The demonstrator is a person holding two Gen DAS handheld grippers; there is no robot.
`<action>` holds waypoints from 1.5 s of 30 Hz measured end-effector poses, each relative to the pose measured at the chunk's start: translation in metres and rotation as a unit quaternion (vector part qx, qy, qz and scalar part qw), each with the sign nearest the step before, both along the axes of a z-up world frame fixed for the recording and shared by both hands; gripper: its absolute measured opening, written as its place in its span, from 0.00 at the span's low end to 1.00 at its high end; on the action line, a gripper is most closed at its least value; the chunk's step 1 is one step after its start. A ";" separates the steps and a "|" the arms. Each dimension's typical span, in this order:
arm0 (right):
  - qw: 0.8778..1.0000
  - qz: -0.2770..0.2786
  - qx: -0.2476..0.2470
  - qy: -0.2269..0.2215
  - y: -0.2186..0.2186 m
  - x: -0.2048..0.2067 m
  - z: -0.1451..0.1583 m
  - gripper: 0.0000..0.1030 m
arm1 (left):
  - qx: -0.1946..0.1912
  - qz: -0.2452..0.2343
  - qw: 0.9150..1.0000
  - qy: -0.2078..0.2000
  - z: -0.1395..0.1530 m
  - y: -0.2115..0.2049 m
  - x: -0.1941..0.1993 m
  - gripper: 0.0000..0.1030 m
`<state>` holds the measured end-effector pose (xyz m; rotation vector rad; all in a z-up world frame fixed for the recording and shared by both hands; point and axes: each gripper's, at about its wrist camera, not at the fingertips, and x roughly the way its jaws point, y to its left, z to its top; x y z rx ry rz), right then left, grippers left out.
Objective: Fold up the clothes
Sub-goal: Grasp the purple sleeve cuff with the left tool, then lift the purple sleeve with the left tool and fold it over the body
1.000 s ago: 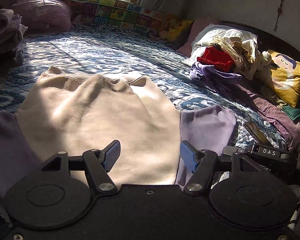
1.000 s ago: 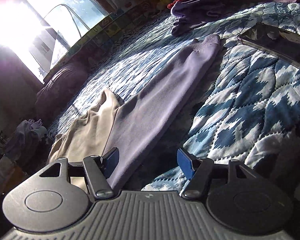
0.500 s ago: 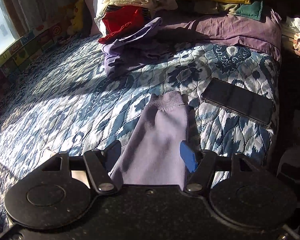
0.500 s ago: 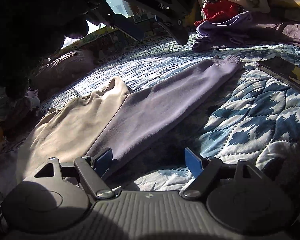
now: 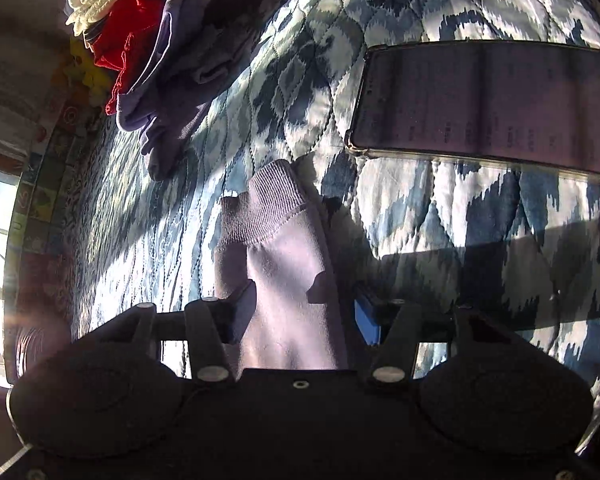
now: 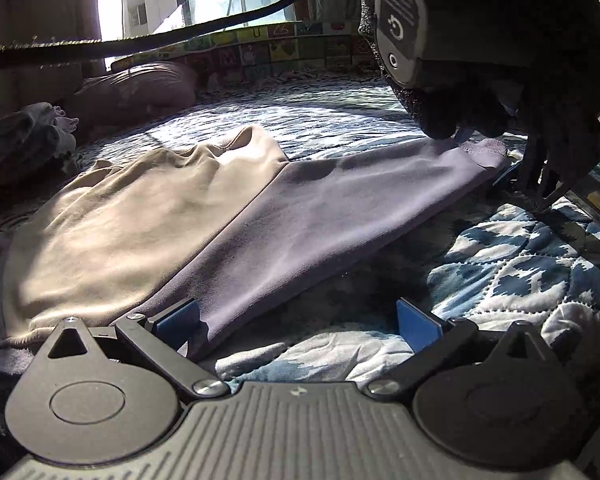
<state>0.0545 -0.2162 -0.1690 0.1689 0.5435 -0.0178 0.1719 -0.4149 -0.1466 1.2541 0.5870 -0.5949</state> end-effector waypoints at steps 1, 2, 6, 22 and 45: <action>1.000 0.000 0.001 0.000 0.000 0.000 0.000 1.00 | 0.004 0.000 1.000 -0.008 -0.001 -0.003 0.001 0.50; 1.000 0.000 0.004 0.001 -0.001 0.000 0.001 1.00 | 0.010 0.001 1.000 -0.017 -0.002 -0.007 0.004 0.47; 1.000 0.000 0.011 0.001 -0.003 0.001 0.001 1.00 | 0.025 0.013 0.999 -0.040 -0.009 -0.017 0.017 0.39; 0.999 0.001 0.036 0.002 -0.011 0.003 0.008 0.99 | -0.087 0.113 0.990 -0.017 0.022 -0.015 0.054 0.08; 0.990 0.088 -0.082 -0.068 0.047 -0.009 0.027 0.89 | -0.479 0.293 0.828 -0.014 0.218 0.314 0.054 0.08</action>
